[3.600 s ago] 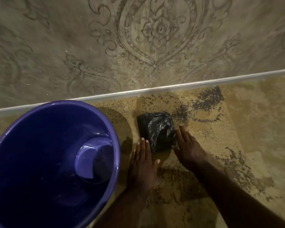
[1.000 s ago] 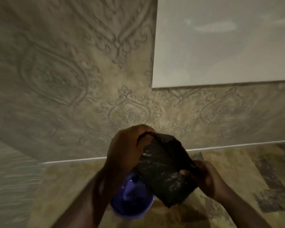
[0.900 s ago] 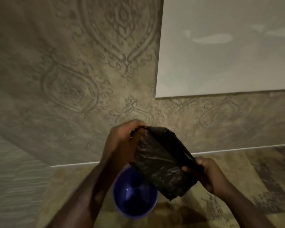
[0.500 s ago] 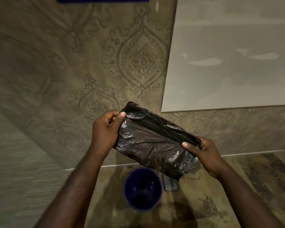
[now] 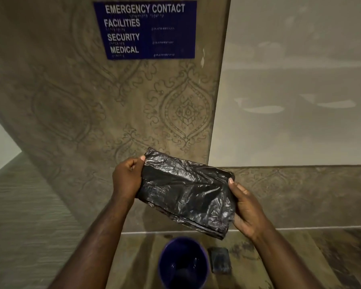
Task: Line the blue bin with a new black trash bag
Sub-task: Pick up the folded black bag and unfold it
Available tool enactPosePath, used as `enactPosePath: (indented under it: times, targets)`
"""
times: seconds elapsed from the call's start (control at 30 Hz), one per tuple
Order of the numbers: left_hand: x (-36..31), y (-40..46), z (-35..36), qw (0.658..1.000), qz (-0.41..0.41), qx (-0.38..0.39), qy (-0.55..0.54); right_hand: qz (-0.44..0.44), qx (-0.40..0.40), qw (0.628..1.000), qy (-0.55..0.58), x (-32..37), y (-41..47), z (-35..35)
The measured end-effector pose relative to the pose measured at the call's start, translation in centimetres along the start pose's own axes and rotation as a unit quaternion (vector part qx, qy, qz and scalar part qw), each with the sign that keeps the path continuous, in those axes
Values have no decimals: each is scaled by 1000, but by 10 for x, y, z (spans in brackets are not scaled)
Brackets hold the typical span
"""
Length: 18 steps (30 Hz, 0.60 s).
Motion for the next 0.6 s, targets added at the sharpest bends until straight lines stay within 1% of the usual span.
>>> enactPosePath:
  times: [0.07, 0.13, 0.2, 0.3, 0.4, 0.43, 0.53, 0.6]
  targets:
    - [0, 3, 2, 1000, -9, -11, -8, -16, -3, 999, -40, 7, 4, 3]
    - [-3, 6, 5, 1000, -15, -19, -19, -38, -52, 991, -116, 12, 8, 1]
    - [-6, 11, 6, 999, -20, -21, -30, -63, -113, 972, -196, 15, 11, -3]
    - [-16, 17, 8, 1000, 7, -4, -23, -119, -163, 935, -291, 17, 13, -5]
    - [-33, 17, 17, 997, 72, 32, -11, -171, -215, 870, -409, 17, 13, 3]
    - [-39, 17, 21, 995, 91, 44, -9, -177, -216, 857, -433, 16, 14, 7]
    - [-49, 18, 34, 988, 141, 55, 12, -182, -189, 852, -453, 15, 21, 18]
    - [-51, 22, 38, 987, 151, 51, 23, -206, -194, 828, -484, 16, 24, 22]
Point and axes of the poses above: each hand's wrist, its own y-axis towards the middle knuckle, its own z-axis out of the palm, x = y × z, the point moved 3 cm from there along y, towards the middle knuckle, and after that the axes turned 12 degrees about z, right-handed, at the moved point
